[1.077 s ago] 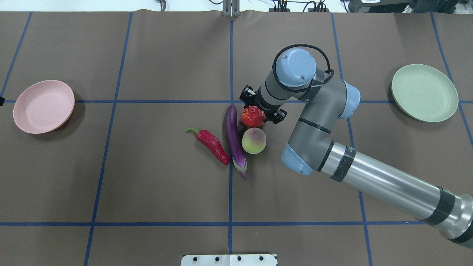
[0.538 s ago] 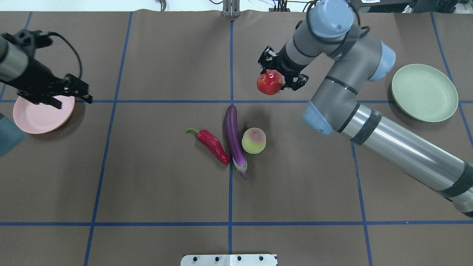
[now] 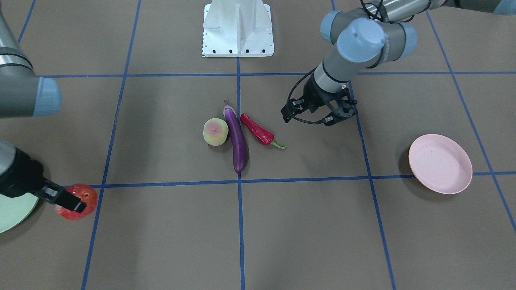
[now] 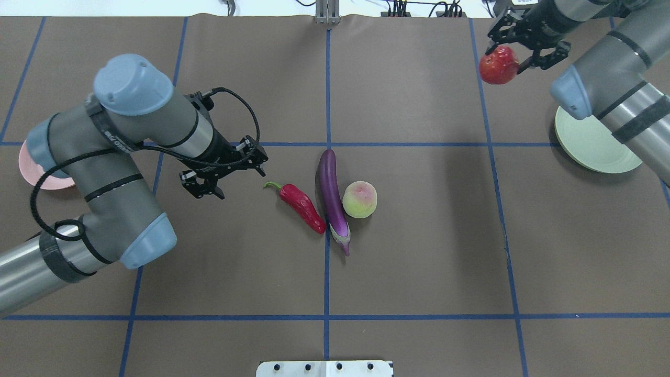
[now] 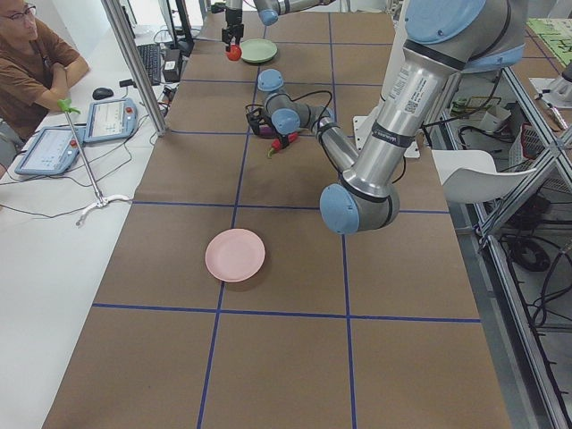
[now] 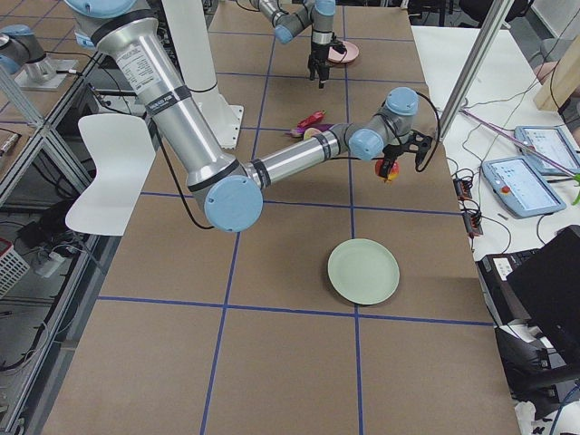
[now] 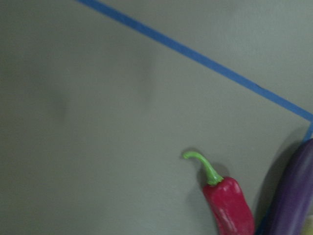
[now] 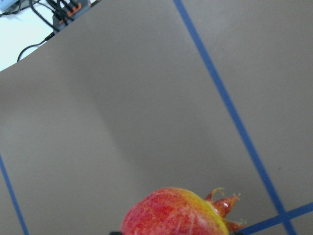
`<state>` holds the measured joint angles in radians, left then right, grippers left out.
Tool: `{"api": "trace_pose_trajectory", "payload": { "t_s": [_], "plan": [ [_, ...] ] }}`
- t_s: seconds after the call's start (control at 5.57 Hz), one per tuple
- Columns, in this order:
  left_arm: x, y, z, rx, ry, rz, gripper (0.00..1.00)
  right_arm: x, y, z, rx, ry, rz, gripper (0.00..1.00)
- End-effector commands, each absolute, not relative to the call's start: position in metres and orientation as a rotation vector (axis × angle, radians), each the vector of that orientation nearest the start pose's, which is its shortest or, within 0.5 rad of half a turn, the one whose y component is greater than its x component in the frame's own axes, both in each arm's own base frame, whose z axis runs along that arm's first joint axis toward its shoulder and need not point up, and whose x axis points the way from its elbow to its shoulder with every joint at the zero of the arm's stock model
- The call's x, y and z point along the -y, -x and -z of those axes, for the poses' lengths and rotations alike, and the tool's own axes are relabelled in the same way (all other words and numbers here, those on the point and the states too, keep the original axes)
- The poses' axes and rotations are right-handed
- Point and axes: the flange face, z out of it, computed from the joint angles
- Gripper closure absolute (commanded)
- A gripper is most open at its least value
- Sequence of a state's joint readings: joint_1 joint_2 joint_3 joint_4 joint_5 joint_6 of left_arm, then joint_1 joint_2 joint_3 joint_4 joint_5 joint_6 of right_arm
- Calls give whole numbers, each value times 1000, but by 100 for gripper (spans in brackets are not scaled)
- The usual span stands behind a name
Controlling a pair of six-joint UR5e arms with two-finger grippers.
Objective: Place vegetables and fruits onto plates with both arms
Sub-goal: 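Carry pomegranate to green plate with right gripper while left grasps chili pepper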
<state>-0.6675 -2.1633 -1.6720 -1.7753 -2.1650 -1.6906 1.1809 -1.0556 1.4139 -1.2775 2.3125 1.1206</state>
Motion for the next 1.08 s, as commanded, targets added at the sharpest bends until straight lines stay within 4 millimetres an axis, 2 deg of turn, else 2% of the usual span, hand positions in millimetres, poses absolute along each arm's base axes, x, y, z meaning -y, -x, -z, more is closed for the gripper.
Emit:
{"api": "trace_pose_trajectory", "payload": {
  "t_s": [0.0, 0.18, 0.54, 0.72, 0.9],
  "plan": [
    [487, -551, -218, -927, 365, 559, 0, 663, 128, -478, 859, -21, -268, 100],
    [486, -573, -229, -889, 370, 559, 0, 656, 107, -512, 835, -29, -220, 100],
    [481, -606, -247, -884, 361, 544, 2, 638, 97, -546, 812, -33, -146, 100],
    [478, -609, -247, -885, 363, 540, 32, 633, 91, -556, 805, -29, -146, 100],
    [480, -606, -243, -894, 360, 538, 99, 626, 85, -569, 796, -22, -136, 100]
  ]
}}
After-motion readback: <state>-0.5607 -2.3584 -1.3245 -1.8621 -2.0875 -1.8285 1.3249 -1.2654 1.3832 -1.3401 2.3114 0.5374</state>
